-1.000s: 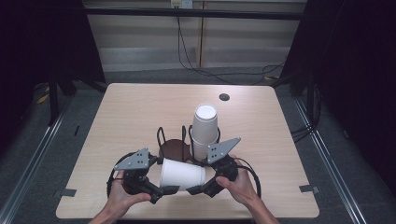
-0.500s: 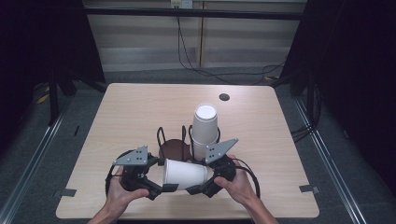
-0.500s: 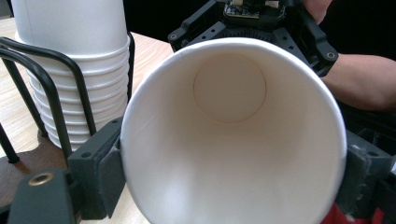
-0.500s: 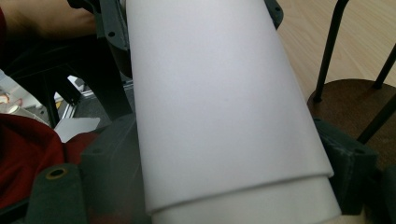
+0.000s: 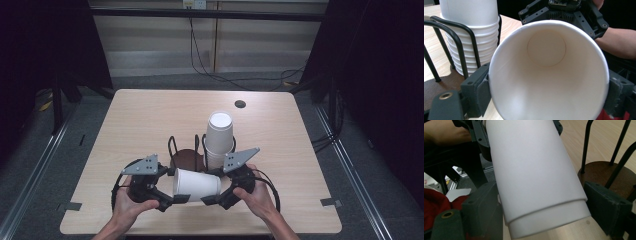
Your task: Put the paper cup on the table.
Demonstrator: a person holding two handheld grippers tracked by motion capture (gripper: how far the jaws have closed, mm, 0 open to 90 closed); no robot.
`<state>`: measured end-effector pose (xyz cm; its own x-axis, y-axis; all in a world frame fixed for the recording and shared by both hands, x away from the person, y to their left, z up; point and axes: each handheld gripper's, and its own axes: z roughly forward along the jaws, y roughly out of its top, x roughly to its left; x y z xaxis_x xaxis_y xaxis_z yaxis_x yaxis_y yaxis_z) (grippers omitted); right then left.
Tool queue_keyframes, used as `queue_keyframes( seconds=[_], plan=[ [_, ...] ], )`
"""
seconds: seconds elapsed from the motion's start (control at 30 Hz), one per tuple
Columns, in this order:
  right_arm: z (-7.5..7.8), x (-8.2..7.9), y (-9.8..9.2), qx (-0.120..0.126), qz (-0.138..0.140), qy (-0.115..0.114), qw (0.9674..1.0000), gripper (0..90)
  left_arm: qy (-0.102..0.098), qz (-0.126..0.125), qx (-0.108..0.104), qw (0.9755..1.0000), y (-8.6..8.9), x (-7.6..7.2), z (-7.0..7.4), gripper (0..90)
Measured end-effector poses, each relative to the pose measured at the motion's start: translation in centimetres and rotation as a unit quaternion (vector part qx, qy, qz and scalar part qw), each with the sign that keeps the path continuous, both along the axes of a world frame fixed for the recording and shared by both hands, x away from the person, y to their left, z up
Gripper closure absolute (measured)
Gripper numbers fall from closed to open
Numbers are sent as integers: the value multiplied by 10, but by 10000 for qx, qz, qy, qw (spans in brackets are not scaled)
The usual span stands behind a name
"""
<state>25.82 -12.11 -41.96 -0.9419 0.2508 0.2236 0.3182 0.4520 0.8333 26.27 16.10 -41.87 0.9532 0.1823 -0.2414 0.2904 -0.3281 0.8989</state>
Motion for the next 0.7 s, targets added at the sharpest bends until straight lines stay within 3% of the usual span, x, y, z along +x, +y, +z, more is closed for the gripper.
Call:
queue_keyframes(
  seconds=[0.7],
  plan=[
    [6,-3,-8,101,-449,-232,9987,142,32,148,392,9991,8,0,1,136]
  ],
)
